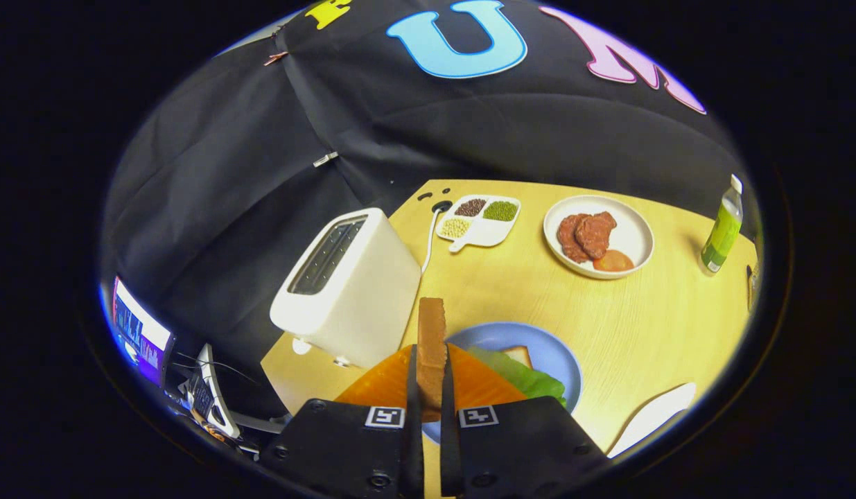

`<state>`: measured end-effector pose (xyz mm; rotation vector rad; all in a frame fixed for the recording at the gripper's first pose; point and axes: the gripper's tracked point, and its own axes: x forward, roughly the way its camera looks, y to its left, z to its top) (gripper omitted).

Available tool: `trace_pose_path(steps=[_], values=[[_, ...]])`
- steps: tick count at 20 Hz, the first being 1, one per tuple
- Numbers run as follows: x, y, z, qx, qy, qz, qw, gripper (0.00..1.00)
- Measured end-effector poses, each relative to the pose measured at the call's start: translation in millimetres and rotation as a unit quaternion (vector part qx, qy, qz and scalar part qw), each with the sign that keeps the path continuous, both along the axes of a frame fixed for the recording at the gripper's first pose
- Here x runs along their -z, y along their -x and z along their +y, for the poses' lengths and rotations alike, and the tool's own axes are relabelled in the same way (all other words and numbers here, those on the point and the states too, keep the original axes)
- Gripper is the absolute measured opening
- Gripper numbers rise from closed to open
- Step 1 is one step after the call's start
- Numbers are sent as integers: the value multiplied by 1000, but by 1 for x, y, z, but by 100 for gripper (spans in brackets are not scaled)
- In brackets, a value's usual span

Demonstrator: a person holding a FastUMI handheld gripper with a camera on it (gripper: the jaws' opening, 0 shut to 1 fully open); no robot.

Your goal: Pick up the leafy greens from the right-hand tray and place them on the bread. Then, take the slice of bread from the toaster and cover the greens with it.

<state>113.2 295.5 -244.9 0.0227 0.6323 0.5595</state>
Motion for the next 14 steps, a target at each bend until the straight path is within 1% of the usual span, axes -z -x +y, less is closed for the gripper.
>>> trace_pose_path(steps=[5,8,11,12,14], values=[[36,-4,-28,20,5,16,1000,14],[39,-7,-49,44,12,8,999,19],[47,-14,-69,62,27,13,998,30],[48,-14,-77,66,35,12,997,45],[53,-11,-85,66,40,18,997,56]])
